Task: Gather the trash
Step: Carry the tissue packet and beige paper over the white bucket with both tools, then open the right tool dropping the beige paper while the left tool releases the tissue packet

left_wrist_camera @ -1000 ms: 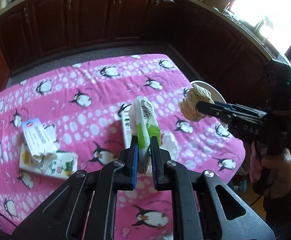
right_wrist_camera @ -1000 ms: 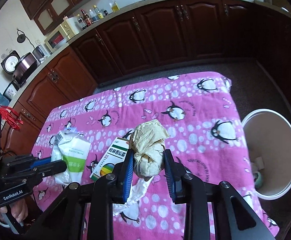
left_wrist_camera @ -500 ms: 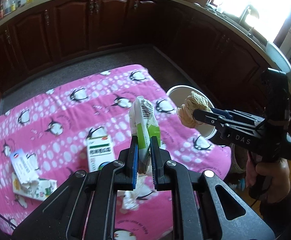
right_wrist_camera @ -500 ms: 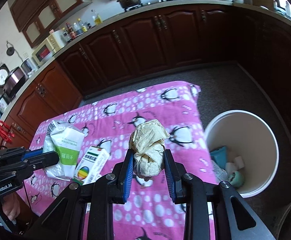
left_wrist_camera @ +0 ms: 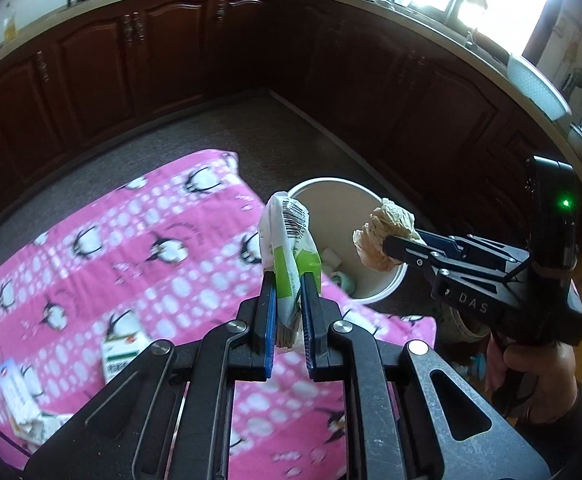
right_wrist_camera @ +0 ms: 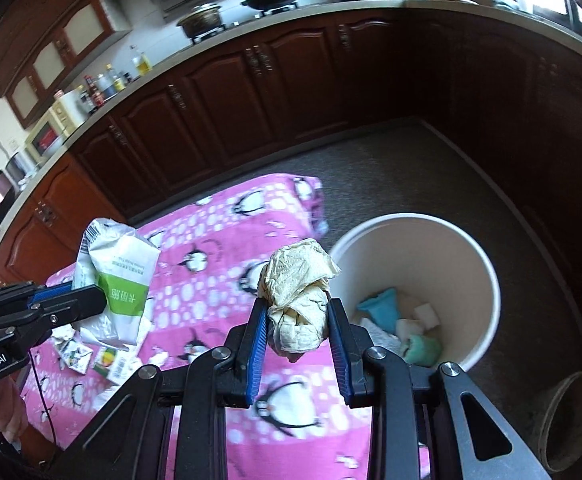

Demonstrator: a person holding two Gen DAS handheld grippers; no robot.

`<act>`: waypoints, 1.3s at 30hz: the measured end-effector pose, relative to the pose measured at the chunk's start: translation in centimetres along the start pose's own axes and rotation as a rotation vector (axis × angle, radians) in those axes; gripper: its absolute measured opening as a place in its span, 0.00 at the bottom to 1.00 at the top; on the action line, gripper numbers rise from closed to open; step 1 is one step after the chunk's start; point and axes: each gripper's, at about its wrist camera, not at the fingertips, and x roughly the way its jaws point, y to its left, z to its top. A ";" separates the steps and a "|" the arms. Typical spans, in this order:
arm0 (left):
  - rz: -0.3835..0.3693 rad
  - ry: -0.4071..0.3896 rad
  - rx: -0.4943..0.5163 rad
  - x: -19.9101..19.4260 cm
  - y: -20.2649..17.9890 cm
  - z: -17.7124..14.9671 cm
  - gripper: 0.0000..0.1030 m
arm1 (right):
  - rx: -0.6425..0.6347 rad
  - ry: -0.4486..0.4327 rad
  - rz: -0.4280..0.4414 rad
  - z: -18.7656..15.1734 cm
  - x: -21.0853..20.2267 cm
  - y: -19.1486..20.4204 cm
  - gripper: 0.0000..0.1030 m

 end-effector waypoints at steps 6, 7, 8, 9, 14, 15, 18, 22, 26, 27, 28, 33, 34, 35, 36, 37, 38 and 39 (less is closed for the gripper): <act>-0.024 0.020 0.029 3.0 -2.3 1.6 0.09 | 0.033 0.004 -0.056 0.1 0.0 -3.3 0.27; -0.029 0.025 0.033 3.6 -2.7 1.8 0.09 | 0.040 0.008 -0.063 0.1 0.2 -3.8 0.27; -0.030 0.028 0.035 4.1 -2.9 2.0 0.09 | 0.048 0.011 -0.067 0.1 0.3 -4.3 0.27; -0.032 0.033 0.040 4.6 -3.3 2.1 0.09 | 0.056 0.016 -0.071 0.0 0.5 -4.8 0.27; -0.054 0.058 0.041 7.2 -4.2 2.8 0.09 | 0.090 0.055 -0.095 -0.6 1.6 -6.9 0.27; -0.060 0.062 0.037 7.7 -4.3 3.0 0.09 | 0.096 0.060 -0.099 -0.7 1.8 -7.2 0.27; -0.084 0.075 0.019 9.3 -4.5 3.3 0.09 | 0.122 0.078 -0.107 -1.0 2.7 -8.3 0.27; -0.094 0.097 0.003 11.5 -4.8 3.4 0.09 | 0.147 0.110 -0.116 -1.3 4.0 -9.4 0.27; -0.101 0.124 -0.012 13.7 -4.8 3.2 0.09 | 0.158 0.140 -0.116 -1.8 5.3 -10.0 0.27; -0.104 0.129 -0.016 14.2 -4.7 3.2 0.09 | 0.159 0.145 -0.119 -1.9 5.6 -10.0 0.27; -0.104 0.133 -0.019 14.7 -4.6 3.2 0.09 | 0.162 0.150 -0.122 -2.0 5.9 -10.1 0.27; -0.098 0.138 -0.019 16.1 -4.6 3.1 0.09 | 0.179 0.165 -0.135 -2.5 6.9 -10.7 0.27; -0.102 0.137 -0.021 16.2 -4.7 3.1 0.09 | 0.183 0.170 -0.141 -2.6 7.1 -10.9 0.27; -0.105 0.136 -0.024 16.3 -4.6 3.1 0.09 | 0.187 0.174 -0.148 -2.6 7.3 -11.1 0.29; -0.105 0.133 -0.027 16.6 -4.6 3.2 0.09 | 0.191 0.175 -0.157 -2.7 7.5 -11.1 0.33; -0.106 0.132 -0.028 16.5 -4.6 3.2 0.10 | 0.196 0.174 -0.166 -2.7 7.6 -11.2 0.40; -0.109 0.130 -0.027 16.5 -4.5 3.1 0.10 | 0.201 0.168 -0.172 -2.7 7.6 -11.3 0.44; -0.111 0.131 -0.026 16.6 -4.4 3.1 0.10 | 0.204 0.158 -0.173 -2.7 7.5 -11.3 0.47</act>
